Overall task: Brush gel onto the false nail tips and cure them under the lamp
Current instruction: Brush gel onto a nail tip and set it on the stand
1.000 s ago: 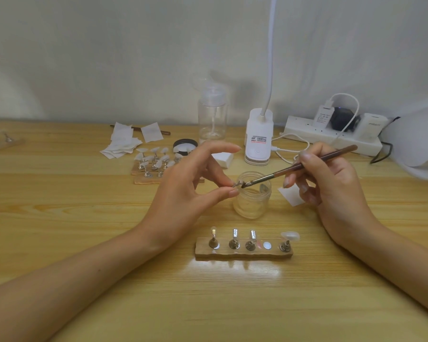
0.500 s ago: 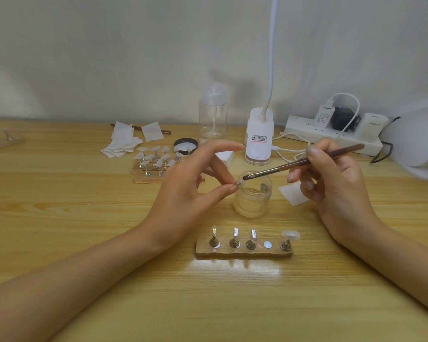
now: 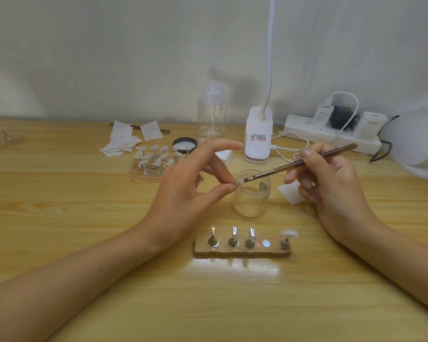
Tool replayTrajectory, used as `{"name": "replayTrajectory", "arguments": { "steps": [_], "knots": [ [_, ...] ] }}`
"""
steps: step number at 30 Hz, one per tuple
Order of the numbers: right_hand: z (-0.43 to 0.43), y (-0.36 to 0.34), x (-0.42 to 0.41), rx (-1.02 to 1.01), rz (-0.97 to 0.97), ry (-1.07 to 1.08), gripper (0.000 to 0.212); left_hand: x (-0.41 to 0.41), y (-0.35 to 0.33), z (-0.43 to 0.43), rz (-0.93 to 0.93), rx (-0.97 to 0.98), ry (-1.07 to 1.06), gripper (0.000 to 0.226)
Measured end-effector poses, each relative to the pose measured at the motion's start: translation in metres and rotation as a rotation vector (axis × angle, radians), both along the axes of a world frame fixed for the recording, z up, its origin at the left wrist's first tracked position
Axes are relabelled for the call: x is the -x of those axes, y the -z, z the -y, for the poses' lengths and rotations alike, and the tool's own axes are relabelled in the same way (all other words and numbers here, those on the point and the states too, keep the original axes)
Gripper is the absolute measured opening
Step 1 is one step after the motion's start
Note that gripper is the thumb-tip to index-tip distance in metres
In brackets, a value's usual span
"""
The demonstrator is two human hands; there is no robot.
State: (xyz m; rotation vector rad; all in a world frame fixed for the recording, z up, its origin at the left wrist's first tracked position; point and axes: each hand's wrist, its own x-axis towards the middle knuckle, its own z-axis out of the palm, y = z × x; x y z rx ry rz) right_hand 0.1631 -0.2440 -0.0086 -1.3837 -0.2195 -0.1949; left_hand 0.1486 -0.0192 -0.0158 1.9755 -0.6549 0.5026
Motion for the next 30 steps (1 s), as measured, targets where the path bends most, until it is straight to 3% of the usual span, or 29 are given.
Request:
{"name": "replayTrajectory", "arguments": {
  "steps": [4, 30],
  "knots": [
    [-0.0003, -0.0007, 0.0019, -0.004, 0.055, -0.066, 0.024, 0.0007, -0.0001, -0.0001, -0.004, 0.005, 0.005, 0.053],
    [0.0005, -0.0007, 0.0038, 0.016, 0.147, -0.009, 0.022, 0.0022, 0.0000, 0.0005, -0.030, 0.038, 0.021, 0.050]
  ]
}}
